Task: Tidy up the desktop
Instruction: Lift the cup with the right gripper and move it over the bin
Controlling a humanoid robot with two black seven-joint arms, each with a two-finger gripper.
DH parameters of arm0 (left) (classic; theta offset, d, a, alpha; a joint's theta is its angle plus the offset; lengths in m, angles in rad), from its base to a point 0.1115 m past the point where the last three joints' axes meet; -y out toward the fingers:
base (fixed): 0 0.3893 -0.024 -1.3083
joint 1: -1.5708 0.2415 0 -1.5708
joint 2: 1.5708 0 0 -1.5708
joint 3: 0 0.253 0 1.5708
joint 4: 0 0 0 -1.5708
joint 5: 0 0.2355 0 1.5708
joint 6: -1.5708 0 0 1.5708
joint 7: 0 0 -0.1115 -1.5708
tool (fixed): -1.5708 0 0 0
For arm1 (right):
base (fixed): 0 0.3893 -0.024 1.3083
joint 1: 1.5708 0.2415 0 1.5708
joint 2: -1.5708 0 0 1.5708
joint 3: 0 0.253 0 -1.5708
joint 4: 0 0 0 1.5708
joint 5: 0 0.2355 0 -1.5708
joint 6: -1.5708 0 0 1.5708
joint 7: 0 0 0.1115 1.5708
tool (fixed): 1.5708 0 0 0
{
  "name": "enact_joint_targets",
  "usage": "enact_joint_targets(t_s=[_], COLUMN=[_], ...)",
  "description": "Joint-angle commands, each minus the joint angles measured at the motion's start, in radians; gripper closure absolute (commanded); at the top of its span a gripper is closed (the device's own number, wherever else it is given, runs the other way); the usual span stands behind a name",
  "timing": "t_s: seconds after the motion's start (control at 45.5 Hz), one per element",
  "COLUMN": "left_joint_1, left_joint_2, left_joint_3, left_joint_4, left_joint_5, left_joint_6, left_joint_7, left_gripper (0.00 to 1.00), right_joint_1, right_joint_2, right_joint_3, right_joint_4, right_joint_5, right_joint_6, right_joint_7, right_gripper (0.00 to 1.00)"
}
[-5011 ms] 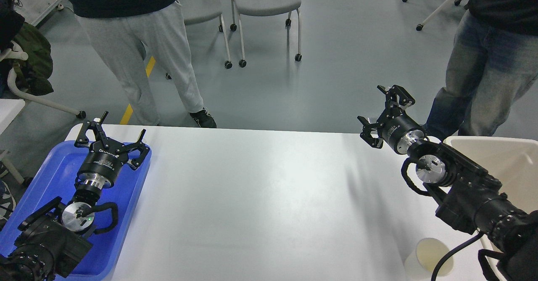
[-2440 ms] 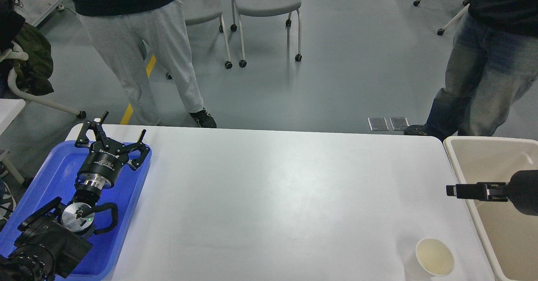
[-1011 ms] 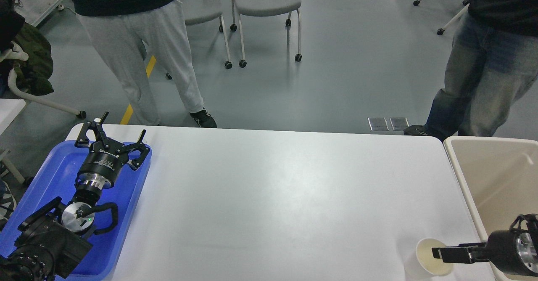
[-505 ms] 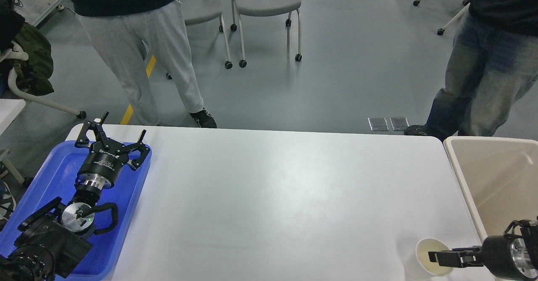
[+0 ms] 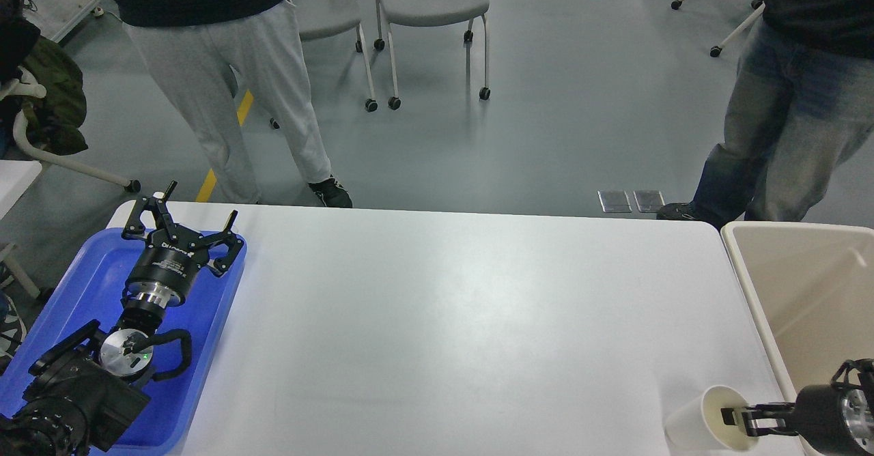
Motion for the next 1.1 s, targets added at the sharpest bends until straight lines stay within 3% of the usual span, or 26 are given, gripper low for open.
enact_joint_targets(t_s=[0.0, 0.198, 0.418, 0.549, 0.703, 0.857, 1.077], left_joint_1=[0.0, 0.0, 0.0, 0.0, 0.0, 0.0, 0.0], left_joint_2=[0.0, 0.0, 0.0, 0.0, 0.0, 0.0, 0.0], left_joint_3=[0.0, 0.0, 0.0, 0.0, 0.0, 0.0, 0.0], left_joint_4=[0.0, -0.002, -0.002, -0.002, -0.002, -0.002, -0.002], left_joint_5=[0.0, 0.0, 0.0, 0.0, 0.0, 0.0, 0.0], left_joint_6=[0.0, 0.0, 0.0, 0.0, 0.0, 0.0, 0.0], left_joint_7=[0.0, 0.0, 0.0, 0.0, 0.0, 0.0, 0.0], left_gripper=[0.0, 0.0, 0.0, 0.0, 0.0, 0.0, 0.0], right_joint_1=[0.007, 0.058, 0.23, 0.397, 0.682, 0.837, 0.883], right_joint_2=[-0.068, -0.199, -0.354, -0.423, -0.472, -0.484, -0.478], right_joint_3=[0.001, -0.002, 0.0, 0.001, 0.001, 0.0, 0.003], right_joint_4=[0.053, 0.166, 0.26, 0.264, 0.261, 0.255, 0.192], right_joint_5=[0.0, 0.012, 0.028, 0.084, 0.118, 0.129, 0.129], right_joint_6=[0.004, 0.029, 0.148, 0.302, 0.573, 0.573, 0.573], right_joint_7=[0.002, 0.011, 0.02, 0.045, 0.054, 0.051, 0.025], right_gripper=[1.0, 1.0, 1.0, 1.0, 1.0, 1.0, 1.0])
